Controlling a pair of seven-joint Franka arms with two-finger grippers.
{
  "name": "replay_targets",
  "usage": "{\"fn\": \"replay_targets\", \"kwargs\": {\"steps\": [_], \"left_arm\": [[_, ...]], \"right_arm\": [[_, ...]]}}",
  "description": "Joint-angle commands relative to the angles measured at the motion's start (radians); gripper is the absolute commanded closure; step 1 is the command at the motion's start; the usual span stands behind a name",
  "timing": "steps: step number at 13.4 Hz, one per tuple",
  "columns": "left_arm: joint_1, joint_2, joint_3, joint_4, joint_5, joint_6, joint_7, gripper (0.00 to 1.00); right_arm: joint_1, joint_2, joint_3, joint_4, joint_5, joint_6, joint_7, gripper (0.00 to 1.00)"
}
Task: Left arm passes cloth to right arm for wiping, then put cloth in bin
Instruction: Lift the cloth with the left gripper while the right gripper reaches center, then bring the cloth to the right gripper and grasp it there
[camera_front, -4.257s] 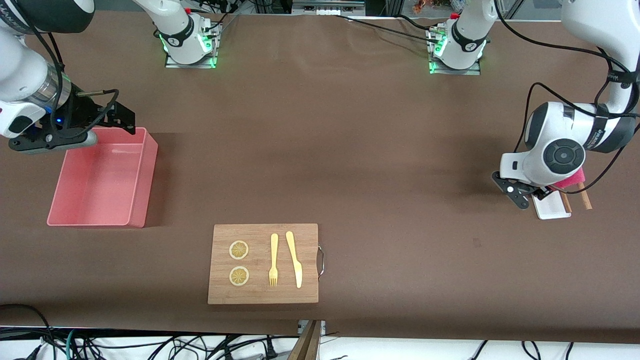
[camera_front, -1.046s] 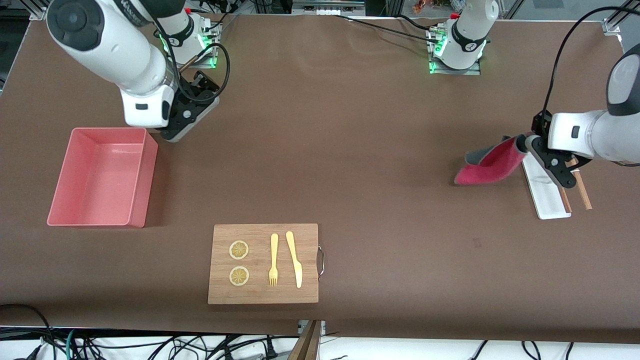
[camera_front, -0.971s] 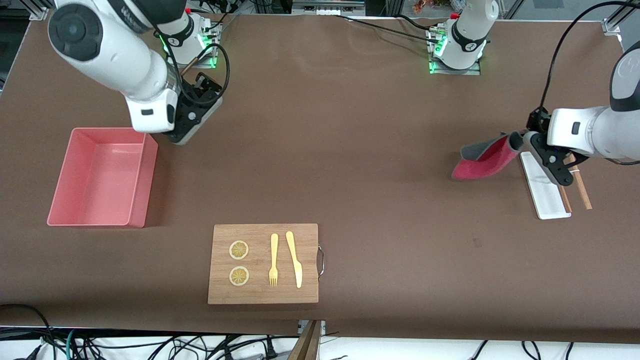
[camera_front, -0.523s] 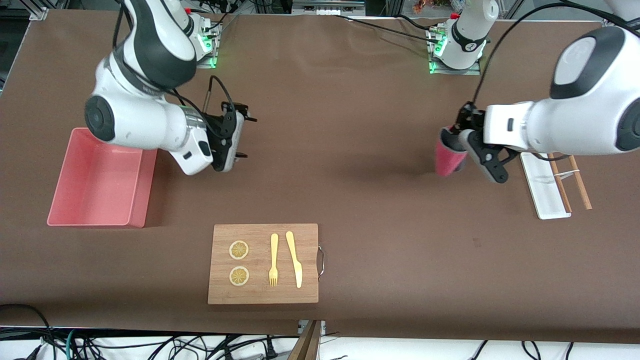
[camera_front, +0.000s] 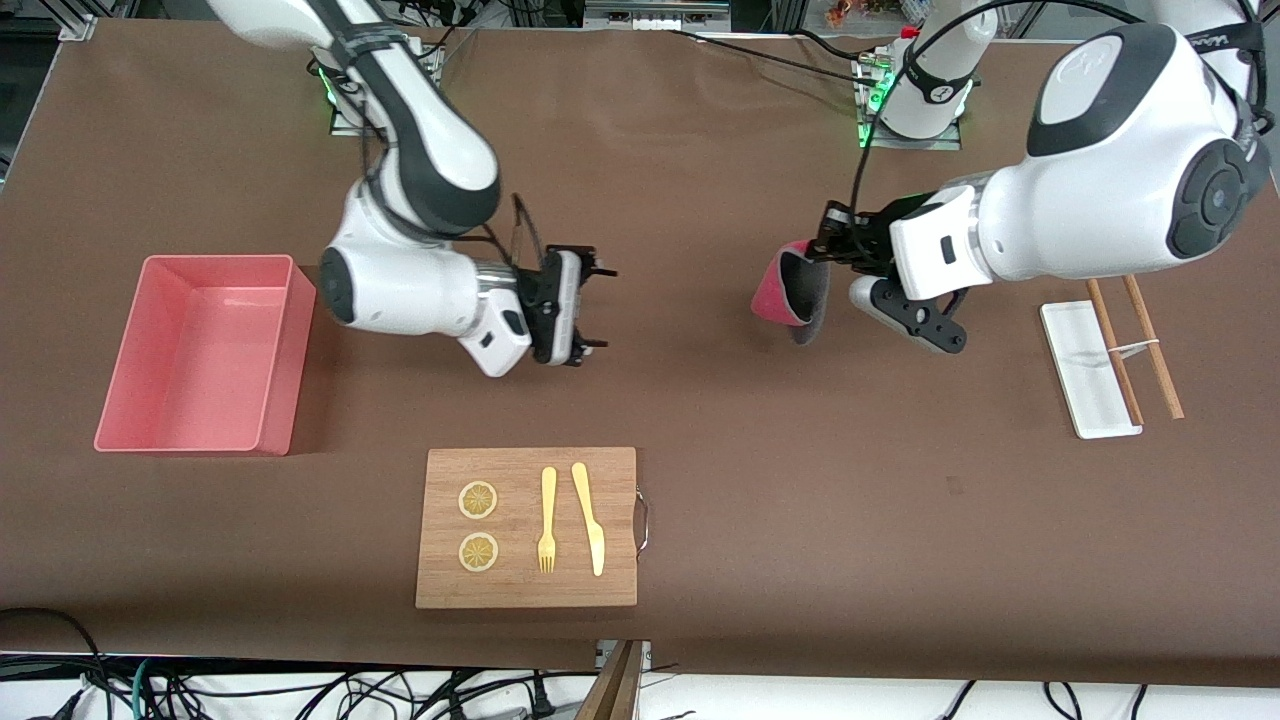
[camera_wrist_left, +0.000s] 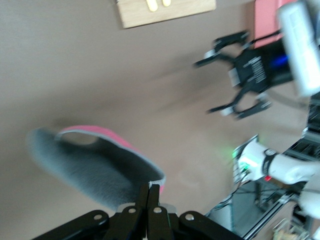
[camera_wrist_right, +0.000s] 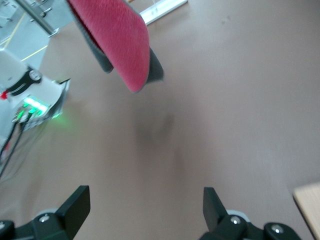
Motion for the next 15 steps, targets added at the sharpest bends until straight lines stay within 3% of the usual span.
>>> {"fn": "replay_targets", "kwargs": {"steps": [1,4,10,11,13,14,15], "left_arm": [[-0.08,0.043,0.007,0.089,-0.035,0.047,-0.152,1.0],[-0.145,0.056,0.007,0.09,-0.044,0.173,-0.286,1.0],[-0.148,0.056,0.007,0.095,-0.049,0.185,-0.3,1.0],[-0.148,0.057,0.007,0.095,-0.049,0.185,-0.3,1.0],[-0.148,0.057,0.007,0.095,-0.049,0.185,-0.3,1.0],[-0.148,0.057,0.007,0.095,-0.049,0.185,-0.3,1.0],[-0.148,0.057,0.007,0.093,-0.049,0.185,-0.3,1.0]], "right_arm": [[0.096,0.04,-0.006,0.021,0.055,0.148,-0.01,0.0],[0.158,0.046,-0.005,0.021,0.101,0.238,-0.005,0.0],[0.175,0.042,-0.005,0.029,0.115,0.243,0.041,0.01],[0.175,0.042,-0.005,0.03,0.115,0.246,0.053,0.1],[0.178,0.042,-0.005,0.032,0.114,0.248,0.084,0.42],[0.176,0.042,-0.005,0.042,0.115,0.248,0.093,0.7],[0.176,0.042,-0.005,0.045,0.115,0.248,0.104,0.87]]}}
